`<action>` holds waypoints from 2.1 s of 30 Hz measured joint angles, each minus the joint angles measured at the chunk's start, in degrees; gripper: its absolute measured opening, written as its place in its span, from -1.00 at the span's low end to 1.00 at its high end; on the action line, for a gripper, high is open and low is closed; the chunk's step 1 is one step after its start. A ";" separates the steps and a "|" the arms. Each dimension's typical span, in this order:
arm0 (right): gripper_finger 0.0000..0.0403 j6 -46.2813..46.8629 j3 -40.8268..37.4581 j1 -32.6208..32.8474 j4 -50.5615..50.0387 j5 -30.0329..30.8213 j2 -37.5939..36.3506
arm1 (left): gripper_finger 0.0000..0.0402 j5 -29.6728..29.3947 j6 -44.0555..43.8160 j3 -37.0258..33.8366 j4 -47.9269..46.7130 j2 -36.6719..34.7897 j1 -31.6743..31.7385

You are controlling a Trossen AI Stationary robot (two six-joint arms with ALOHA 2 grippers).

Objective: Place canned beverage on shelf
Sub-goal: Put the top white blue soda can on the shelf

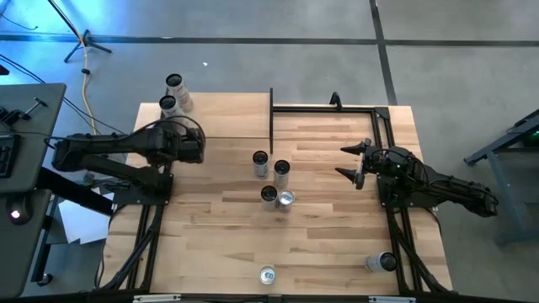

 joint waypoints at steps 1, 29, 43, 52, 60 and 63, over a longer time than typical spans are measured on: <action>0.92 0.02 -0.02 -0.01 0.00 0.00 -0.02 | 0.70 3.10 -0.64 0.00 0.02 0.00 -0.82; 0.92 0.00 0.00 0.00 0.00 0.00 -0.02 | 0.69 -3.21 -1.94 -0.02 36.41 22.04 -35.55; 0.92 0.02 -0.02 0.00 0.00 0.00 0.00 | 0.69 -10.86 3.27 11.00 35.04 30.99 -33.15; 0.92 0.01 -0.01 0.00 0.01 0.00 -0.01 | 0.69 -11.16 10.59 23.25 27.09 37.48 -28.03; 0.92 0.00 -0.02 0.00 0.02 0.00 0.00 | 0.69 -4.61 18.34 28.77 26.82 40.02 -20.87; 0.92 0.00 0.00 0.00 0.02 -0.02 0.00 | 0.69 -0.07 21.19 30.28 26.69 40.02 -17.84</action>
